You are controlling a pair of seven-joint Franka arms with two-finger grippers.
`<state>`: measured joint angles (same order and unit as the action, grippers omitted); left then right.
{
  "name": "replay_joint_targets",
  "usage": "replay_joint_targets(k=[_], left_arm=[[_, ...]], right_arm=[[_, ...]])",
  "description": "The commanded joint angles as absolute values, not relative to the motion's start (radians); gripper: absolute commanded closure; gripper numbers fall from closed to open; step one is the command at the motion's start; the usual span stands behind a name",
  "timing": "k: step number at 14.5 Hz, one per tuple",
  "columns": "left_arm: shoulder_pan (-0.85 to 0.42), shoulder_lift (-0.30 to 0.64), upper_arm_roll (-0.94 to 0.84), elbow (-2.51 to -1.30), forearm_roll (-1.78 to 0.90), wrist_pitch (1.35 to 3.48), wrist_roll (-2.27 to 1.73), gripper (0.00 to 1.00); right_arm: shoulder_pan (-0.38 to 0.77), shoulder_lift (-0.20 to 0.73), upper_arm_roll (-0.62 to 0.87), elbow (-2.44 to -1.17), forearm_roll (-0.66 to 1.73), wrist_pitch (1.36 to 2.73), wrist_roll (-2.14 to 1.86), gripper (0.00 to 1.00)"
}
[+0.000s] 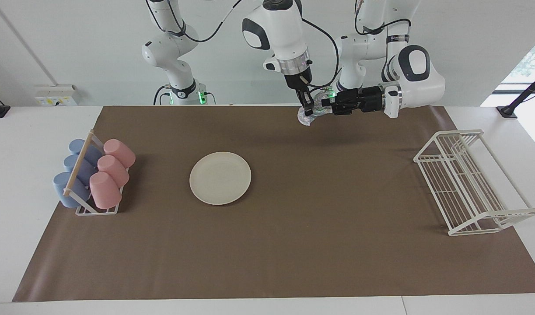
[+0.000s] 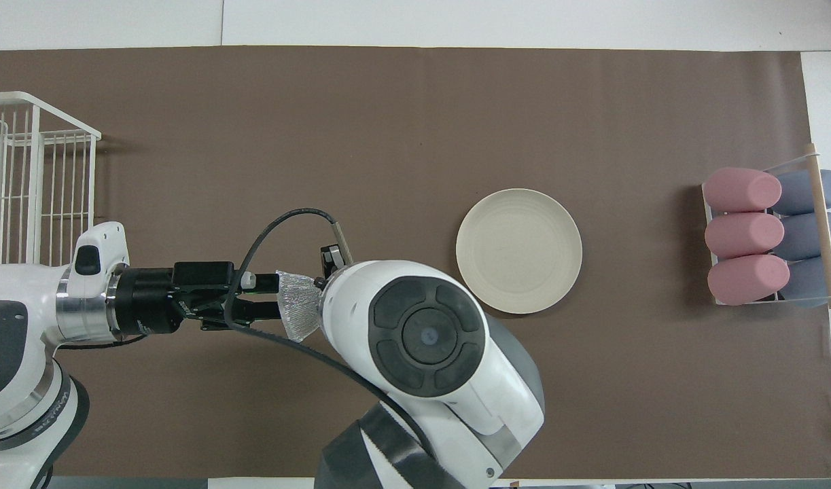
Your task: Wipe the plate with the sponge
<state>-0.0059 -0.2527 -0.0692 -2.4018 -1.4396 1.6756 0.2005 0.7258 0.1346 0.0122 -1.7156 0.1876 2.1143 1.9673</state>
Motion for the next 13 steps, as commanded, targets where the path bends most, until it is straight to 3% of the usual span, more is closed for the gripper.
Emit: replay_joint_targets(k=[1, 4, 9, 13], left_arm=[[-0.012, -0.27, -0.061, -2.413, -1.45, 1.689, 0.21, 0.0], [-0.012, -0.268, -0.066, -2.408, -1.448, 1.709, 0.206, 0.0], [-0.014, -0.268, -0.078, -2.375, -1.292, 1.801, 0.199, 0.0], [0.005, -0.267, -0.075, -2.338, -1.056, 1.809, 0.199, 0.0]], right_arm=[[0.594, 0.074, 0.012, -1.854, 0.186, 2.123, 1.759, 1.0], [0.489, 0.08, 0.014, -1.945, 0.183, 2.153, 1.567, 1.0], [0.454, 0.067, 0.015, -2.251, 0.183, 2.472, 1.453, 1.0], [0.437, 0.123, 0.015, -2.281, 0.183, 2.536, 1.393, 1.0]])
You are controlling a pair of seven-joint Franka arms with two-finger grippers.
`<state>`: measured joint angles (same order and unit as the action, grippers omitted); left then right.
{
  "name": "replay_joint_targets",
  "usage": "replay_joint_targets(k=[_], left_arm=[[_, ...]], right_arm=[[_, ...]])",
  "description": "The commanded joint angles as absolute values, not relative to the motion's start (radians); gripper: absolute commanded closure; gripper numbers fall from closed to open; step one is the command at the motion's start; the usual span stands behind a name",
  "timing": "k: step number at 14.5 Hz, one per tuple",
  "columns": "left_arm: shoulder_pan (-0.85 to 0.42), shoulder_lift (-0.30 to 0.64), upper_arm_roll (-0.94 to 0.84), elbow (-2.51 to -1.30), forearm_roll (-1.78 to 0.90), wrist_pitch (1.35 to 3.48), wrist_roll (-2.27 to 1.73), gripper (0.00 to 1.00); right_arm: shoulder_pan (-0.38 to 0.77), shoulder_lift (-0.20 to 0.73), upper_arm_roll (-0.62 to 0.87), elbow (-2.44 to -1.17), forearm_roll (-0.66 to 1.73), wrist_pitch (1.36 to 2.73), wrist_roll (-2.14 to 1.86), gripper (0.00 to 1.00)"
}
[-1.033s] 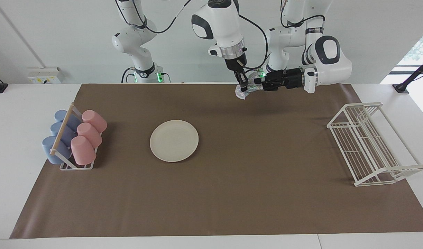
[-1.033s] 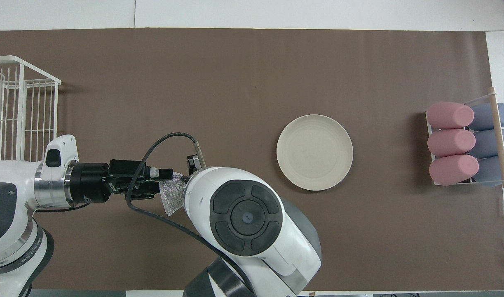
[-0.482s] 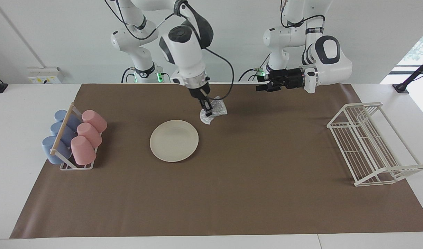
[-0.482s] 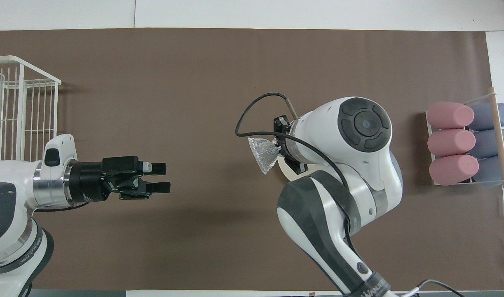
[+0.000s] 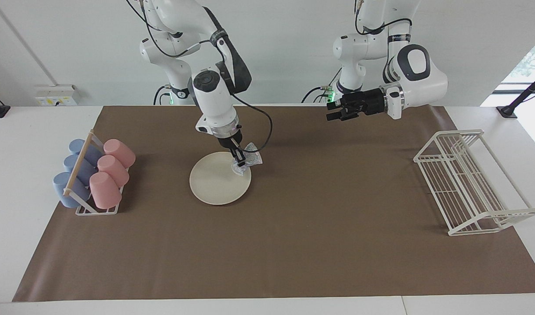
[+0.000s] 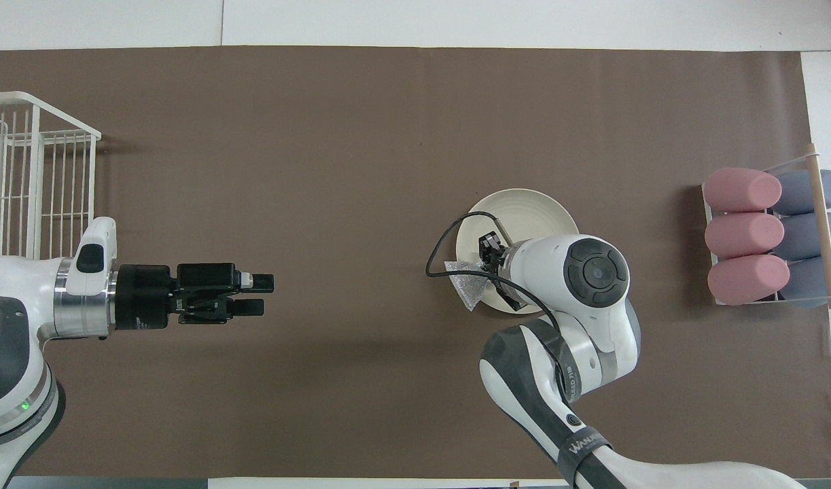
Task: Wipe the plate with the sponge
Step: 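Wipe the plate surface in circles with the right gripper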
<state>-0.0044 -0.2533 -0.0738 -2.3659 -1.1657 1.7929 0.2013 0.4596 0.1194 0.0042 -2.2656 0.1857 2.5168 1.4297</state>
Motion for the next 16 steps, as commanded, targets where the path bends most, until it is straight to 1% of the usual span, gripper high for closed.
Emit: replay_joint_targets(k=[1, 3, 4, 7, 9, 11, 13, 16], left_arm=[[0.012, -0.265, -0.077, -2.318, -1.002, 1.809, 0.198, 0.0], [0.014, -0.264, -0.077, -2.28, -0.982, 1.804, 0.198, 0.0], [0.011, -0.265, -0.077, -2.273, -0.982, 1.807, 0.199, 0.0], [0.015, -0.247, -0.077, -2.206, -0.982, 1.807, 0.183, 0.0], [0.023, -0.242, -0.075, -2.191, -0.982, 1.809, 0.164, 0.0], [0.023, -0.242, -0.075, -2.191, -0.982, 1.812, 0.161, 0.0], [0.011, -0.242, -0.077, -2.191, -0.956, 1.835, 0.132, 0.0], [0.014, -0.241, -0.078, -2.186, -0.894, 1.838, 0.121, 0.0]], right_arm=[[0.436, 0.139, 0.015, -2.283, 0.183, 2.545, 1.387, 1.0], [0.407, 0.164, 0.015, -2.296, 0.183, 2.598, 1.314, 1.0], [0.378, 0.172, 0.015, -2.307, 0.183, 2.615, 1.255, 1.0], [0.307, 0.179, 0.015, -2.325, 0.183, 2.648, 1.087, 1.0], [0.253, 0.187, 0.015, -2.322, 0.183, 2.657, 0.978, 1.0], [0.23, 0.19, 0.015, -2.324, 0.184, 2.675, 0.936, 1.0], [0.25, 0.187, 0.018, -2.327, 0.192, 2.675, 0.98, 1.0], [0.343, 0.184, 0.018, -2.327, 0.195, 2.674, 1.164, 1.0]])
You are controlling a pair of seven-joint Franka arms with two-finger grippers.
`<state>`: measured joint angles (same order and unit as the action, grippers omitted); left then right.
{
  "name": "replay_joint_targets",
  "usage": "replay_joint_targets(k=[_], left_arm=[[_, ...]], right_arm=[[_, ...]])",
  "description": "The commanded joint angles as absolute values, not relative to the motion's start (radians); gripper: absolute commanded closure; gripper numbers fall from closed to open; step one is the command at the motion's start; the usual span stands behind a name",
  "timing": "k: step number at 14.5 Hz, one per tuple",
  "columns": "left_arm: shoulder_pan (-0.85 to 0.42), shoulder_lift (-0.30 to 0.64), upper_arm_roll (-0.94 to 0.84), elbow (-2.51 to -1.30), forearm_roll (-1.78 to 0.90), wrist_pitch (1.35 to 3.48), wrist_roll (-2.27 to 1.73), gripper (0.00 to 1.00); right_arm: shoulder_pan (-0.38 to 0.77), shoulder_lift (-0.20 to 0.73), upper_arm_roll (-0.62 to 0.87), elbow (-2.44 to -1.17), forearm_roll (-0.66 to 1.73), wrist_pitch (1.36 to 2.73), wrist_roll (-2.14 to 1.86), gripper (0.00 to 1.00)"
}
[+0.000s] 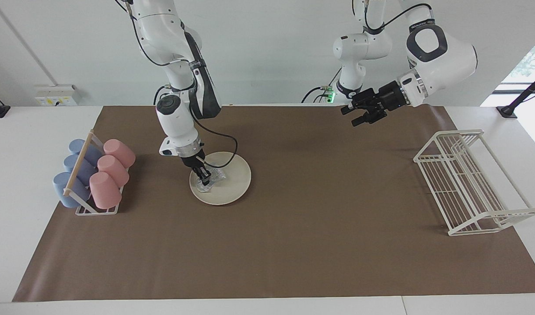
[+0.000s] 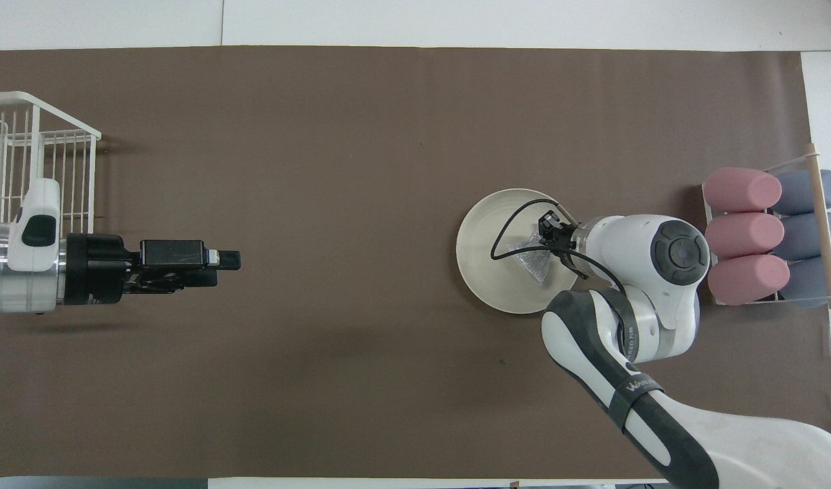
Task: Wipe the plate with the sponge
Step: 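Wipe the plate surface in circles with the right gripper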
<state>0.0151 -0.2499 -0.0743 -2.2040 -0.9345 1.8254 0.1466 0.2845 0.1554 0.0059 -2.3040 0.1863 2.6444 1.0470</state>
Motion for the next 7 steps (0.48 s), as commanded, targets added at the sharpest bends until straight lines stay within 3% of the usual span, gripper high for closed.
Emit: replay_joint_targets(k=[1, 3, 7], left_arm=[[0.018, -0.241, -0.078, -2.186, -0.893, 1.833, 0.121, 0.0], [0.02, -0.241, -0.078, -2.186, -0.89, 1.841, 0.118, 0.0], [0.017, -0.242, -0.077, -2.186, -0.887, 1.839, 0.097, 0.0]], right_arm=[[0.392, 0.184, 0.018, -2.327, 0.195, 2.674, 1.236, 1.0], [0.432, 0.198, 0.018, -2.326, 0.195, 2.683, 1.288, 1.0], [0.37, 0.206, 0.017, -2.326, 0.195, 2.683, 1.162, 1.0]])
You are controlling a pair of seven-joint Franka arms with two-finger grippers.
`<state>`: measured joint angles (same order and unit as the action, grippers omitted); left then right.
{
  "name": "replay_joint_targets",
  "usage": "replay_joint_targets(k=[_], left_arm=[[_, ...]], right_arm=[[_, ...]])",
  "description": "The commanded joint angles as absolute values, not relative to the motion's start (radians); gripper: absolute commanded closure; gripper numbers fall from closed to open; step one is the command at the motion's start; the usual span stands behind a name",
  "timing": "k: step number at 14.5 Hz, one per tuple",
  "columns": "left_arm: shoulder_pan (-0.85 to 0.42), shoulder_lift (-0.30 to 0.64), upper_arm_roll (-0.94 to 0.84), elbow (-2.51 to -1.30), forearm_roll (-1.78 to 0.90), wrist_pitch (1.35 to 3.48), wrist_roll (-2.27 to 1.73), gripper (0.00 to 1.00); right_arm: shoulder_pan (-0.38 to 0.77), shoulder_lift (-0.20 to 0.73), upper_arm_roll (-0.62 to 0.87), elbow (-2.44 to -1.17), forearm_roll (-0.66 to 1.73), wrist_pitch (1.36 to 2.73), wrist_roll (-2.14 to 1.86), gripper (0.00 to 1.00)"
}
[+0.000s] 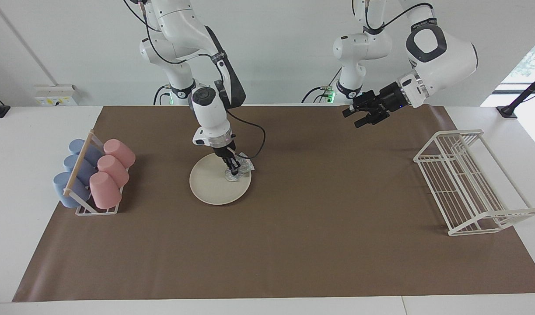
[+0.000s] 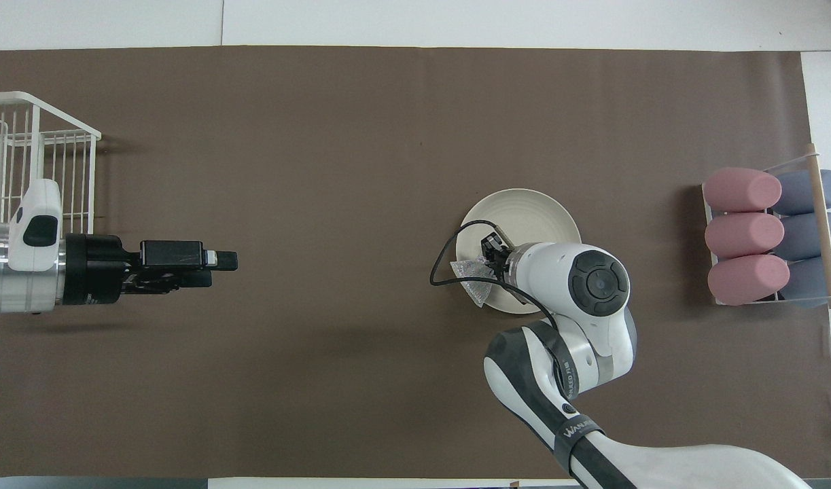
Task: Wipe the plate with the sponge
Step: 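Wipe the plate surface in circles with the right gripper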
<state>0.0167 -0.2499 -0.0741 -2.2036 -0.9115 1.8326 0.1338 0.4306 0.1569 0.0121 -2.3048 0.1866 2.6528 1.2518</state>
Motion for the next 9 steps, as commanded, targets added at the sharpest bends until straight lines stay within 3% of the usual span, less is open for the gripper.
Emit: replay_joint_targets(k=[1, 5, 9], left_arm=[[0.015, -0.242, -0.077, -2.186, -0.885, 1.841, 0.075, 0.0], [0.008, -0.241, -0.089, -2.172, -0.78, 1.848, 0.031, 0.0], [0.012, -0.241, -0.094, -2.172, -0.772, 1.85, 0.028, 0.0]], right_arm=[[0.348, 0.207, 0.017, -2.326, 0.195, 2.683, 1.114, 1.0], [0.235, 0.218, 0.017, -2.316, 0.196, 2.684, 0.838, 1.0], [0.251, 0.216, 0.018, -2.316, 0.198, 2.683, 0.905, 1.0]])
